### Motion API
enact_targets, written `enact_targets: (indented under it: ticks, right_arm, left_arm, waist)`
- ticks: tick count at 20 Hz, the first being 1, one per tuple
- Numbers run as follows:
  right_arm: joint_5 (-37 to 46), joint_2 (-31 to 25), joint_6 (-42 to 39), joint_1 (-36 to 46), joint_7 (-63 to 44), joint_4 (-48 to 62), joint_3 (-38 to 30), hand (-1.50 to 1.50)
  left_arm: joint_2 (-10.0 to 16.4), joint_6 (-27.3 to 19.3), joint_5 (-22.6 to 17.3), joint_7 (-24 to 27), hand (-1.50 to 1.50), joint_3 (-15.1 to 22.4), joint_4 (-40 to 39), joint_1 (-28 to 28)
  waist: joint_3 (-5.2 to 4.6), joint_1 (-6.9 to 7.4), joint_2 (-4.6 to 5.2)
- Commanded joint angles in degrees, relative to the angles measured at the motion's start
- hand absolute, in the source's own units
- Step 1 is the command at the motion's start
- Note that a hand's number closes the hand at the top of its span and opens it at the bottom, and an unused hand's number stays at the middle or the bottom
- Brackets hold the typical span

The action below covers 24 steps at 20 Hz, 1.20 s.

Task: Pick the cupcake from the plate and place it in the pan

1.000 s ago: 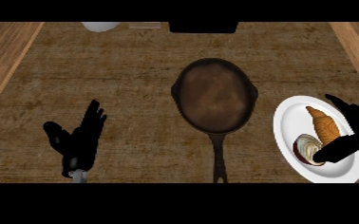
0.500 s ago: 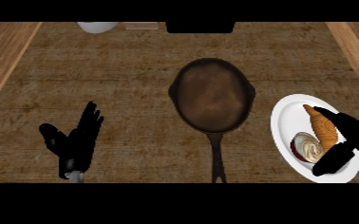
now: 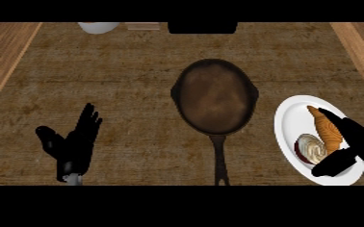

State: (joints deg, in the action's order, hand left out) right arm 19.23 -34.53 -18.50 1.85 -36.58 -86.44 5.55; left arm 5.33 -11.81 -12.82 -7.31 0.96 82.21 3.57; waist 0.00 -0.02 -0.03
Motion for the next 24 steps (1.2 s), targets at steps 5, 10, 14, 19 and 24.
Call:
enact_targets:
  ticks: [5, 10, 14, 19, 24]
  right_arm:
    - [8.71, 5.57, 1.0, 1.24, 3.61, 7.59, -0.48, -1.5]
    - [10.79, 4.63, 5.36, -0.16, 18.43, 10.98, 0.5, 1.5]
    - [13.3, 6.11, 6.74, 0.06, 17.0, 9.25, 0.45, 1.5]
    - [21.96, 17.47, 11.02, 2.2, 7.26, 0.62, 12.98, 1.5]
    - [32.28, 31.01, 11.32, 10.73, -1.36, 1.53, 28.33, 1.5]
  left_arm:
    - [-1.91, -1.45, 1.38, -1.43, 0.0, 0.0, 0.31, -1.38]
    - [-1.0, 1.31, 0.64, 1.09, 0.0, -0.28, -0.21, 0.7]
    - [-2.9, -0.97, 2.73, 1.56, 0.0, 0.56, -2.78, -1.66]
    - [-1.63, 1.11, 2.09, 0.69, 0.0, 1.16, -0.57, -0.49]
    - [-2.02, 2.37, 2.67, -0.65, 0.0, 3.52, -0.68, -1.87]
  waist:
    - [0.0, 0.07, 0.03]
    - [0.03, 0.24, 0.07]
    - [0.0, -0.06, 0.06]
    - [-0.18, 0.97, -0.09]
    - [-0.41, 7.16, 0.33]
